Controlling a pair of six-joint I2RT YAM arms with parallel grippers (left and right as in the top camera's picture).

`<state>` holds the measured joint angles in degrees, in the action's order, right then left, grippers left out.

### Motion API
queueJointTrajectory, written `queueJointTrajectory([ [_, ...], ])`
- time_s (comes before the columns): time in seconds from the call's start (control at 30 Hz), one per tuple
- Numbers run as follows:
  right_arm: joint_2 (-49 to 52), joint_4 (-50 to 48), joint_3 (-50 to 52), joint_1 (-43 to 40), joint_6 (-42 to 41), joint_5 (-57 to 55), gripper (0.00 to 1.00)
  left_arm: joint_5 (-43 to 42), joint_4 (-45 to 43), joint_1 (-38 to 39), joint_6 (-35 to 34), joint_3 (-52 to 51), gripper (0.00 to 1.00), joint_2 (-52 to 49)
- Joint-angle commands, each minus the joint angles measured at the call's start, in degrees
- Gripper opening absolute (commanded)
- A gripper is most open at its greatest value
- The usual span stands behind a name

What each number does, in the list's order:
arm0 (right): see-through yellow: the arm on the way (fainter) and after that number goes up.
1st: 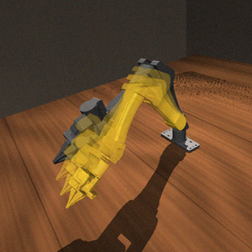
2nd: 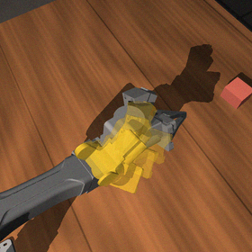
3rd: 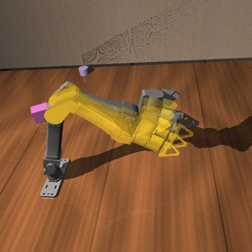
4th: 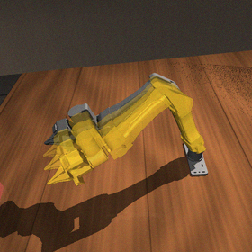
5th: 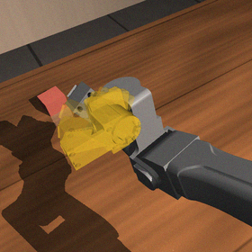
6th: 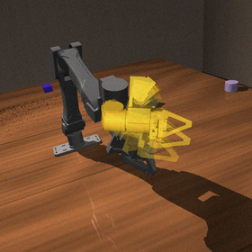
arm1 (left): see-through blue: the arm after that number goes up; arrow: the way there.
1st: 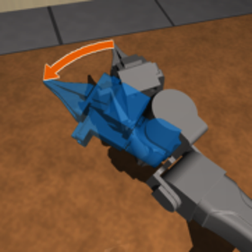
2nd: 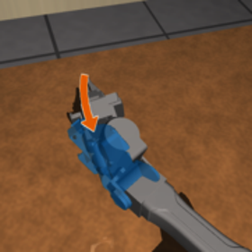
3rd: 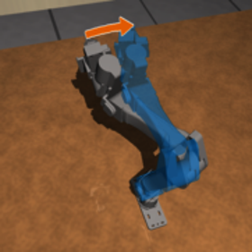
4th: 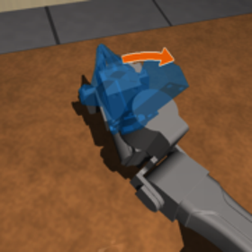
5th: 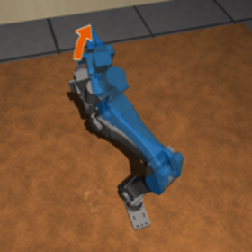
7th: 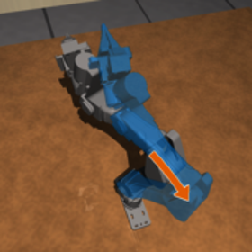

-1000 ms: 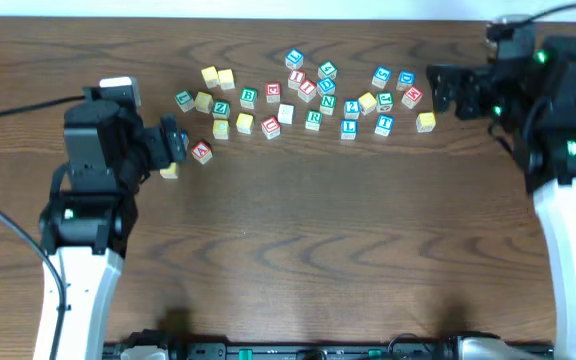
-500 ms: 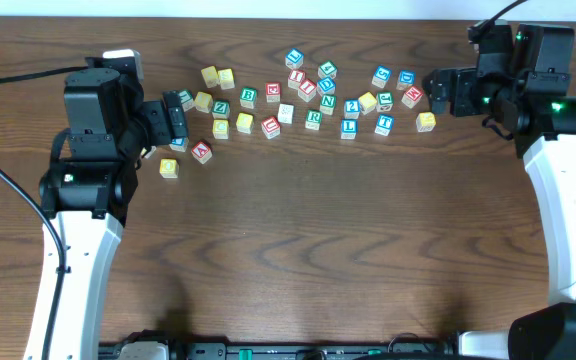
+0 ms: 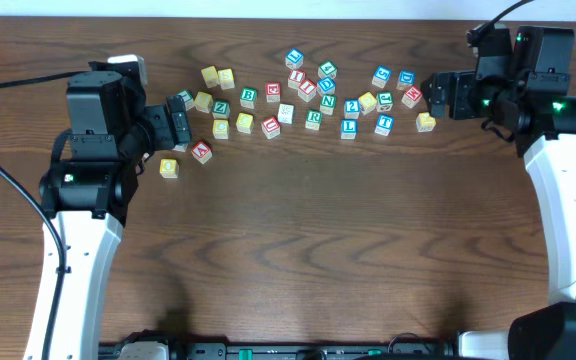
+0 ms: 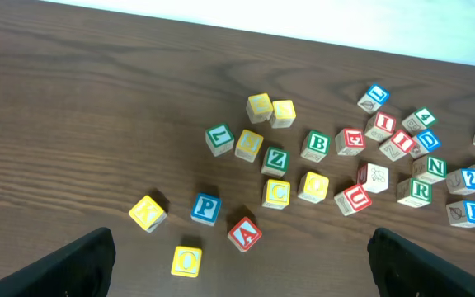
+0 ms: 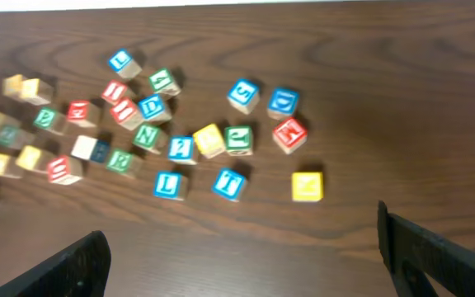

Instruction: Spell out ROBOT

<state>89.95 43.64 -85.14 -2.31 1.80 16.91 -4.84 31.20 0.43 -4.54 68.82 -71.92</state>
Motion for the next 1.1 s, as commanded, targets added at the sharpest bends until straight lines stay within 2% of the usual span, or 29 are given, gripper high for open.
queueJointTrajectory([
  [0.0,0.72,2.23,-1.33,1.57,-2.40,2.80,0.99,-0.76,0.28,-0.24,-0.66,1.86,0.97,-0.42],
  [0.17,0.72,6.23,-1.40,4.46,-3.96,2.45,0.99,-0.76,1.62,-0.24,-0.66,1.86,0.97,-0.42],
  [0.3,1.01,7.93,-2.91,6.73,-8.28,-1.01,0.99,-0.81,1.97,-0.24,-0.68,1.86,0.97,-0.63],
  [0.53,7.17,17.64,-14.93,7.37,-9.07,-2.49,0.99,-2.93,2.43,-0.24,-3.74,2.80,0.97,-3.56],
  [0.63,12.87,24.85,-23.37,8.24,-9.03,-6.29,0.99,-2.91,5.11,-0.24,-3.72,6.34,0.96,-6.34],
  [0.77,17.68,27.93,-29.11,9.57,-9.03,-8.92,0.99,-2.91,12.22,-0.24,-3.67,14.67,0.96,-11.78],
  [0.97,21.40,27.19,-30.25,10.03,-9.05,-8.83,0.99,-2.89,24.17,0.70,-3.45,29.55,0.97,-22.01],
  [1.07,21.84,26.29,-30.23,10.03,-9.07,-7.93,0.99,-2.91,25.11,1.01,-3.50,30.47,0.96,-23.89],
])
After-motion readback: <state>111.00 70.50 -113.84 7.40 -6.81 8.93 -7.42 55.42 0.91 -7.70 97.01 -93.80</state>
